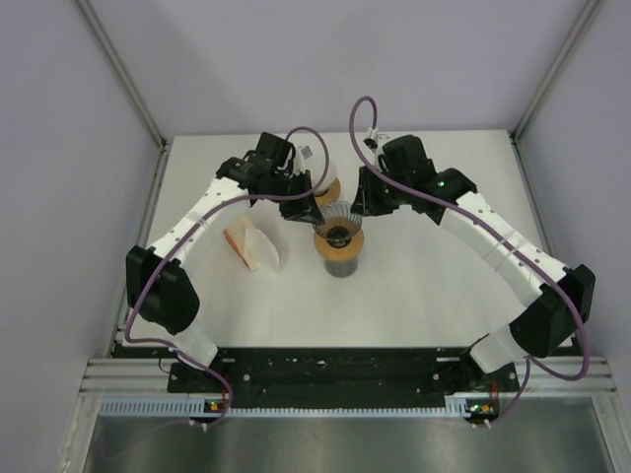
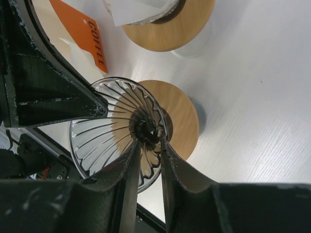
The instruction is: Place the coffee filter in the dripper
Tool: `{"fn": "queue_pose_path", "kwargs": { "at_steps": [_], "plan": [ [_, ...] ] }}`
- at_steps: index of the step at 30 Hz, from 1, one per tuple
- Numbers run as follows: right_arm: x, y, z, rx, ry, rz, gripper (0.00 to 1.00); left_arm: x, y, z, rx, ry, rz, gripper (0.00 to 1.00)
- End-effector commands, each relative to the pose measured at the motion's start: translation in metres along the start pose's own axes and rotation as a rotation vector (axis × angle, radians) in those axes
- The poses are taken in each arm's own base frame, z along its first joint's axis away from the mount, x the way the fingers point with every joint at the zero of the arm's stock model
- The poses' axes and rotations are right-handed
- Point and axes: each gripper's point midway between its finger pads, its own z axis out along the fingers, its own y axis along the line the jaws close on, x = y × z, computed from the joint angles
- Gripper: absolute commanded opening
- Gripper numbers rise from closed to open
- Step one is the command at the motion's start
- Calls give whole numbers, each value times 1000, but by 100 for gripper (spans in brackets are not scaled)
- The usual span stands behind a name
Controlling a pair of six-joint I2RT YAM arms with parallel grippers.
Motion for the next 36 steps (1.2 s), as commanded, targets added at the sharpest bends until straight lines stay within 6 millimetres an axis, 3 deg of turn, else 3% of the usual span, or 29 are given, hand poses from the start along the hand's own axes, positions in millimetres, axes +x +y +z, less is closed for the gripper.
{"fn": "queue_pose_path", "kwargs": {
  "at_steps": [1, 4, 8, 12, 25, 30, 36],
  "plan": [
    [-1, 10, 5, -41, -9, 11, 23, -6, -6, 7, 44, -16, 35, 0],
    [8, 2, 10, -14, 15, 13, 21, -2, -3, 13, 49, 5, 28, 0],
    [17, 0, 17, -18, 44, -6, 7, -3, 4, 17, 25, 3, 51, 0],
    [24, -3, 24, -19, 59, -27, 0, 0, 12, 23, 6, 20, 63, 0],
    [59, -19, 38, -9, 108, -27, 0, 17, 38, 46, -60, 59, 114, 0],
    [28, -9, 19, -13, 22, -58, 9, 1, 28, 33, -74, 0, 157, 0],
    [-16, -11, -32, 79, -128, -91, 23, -7, 23, 25, -86, -42, 184, 0]
  ]
}}
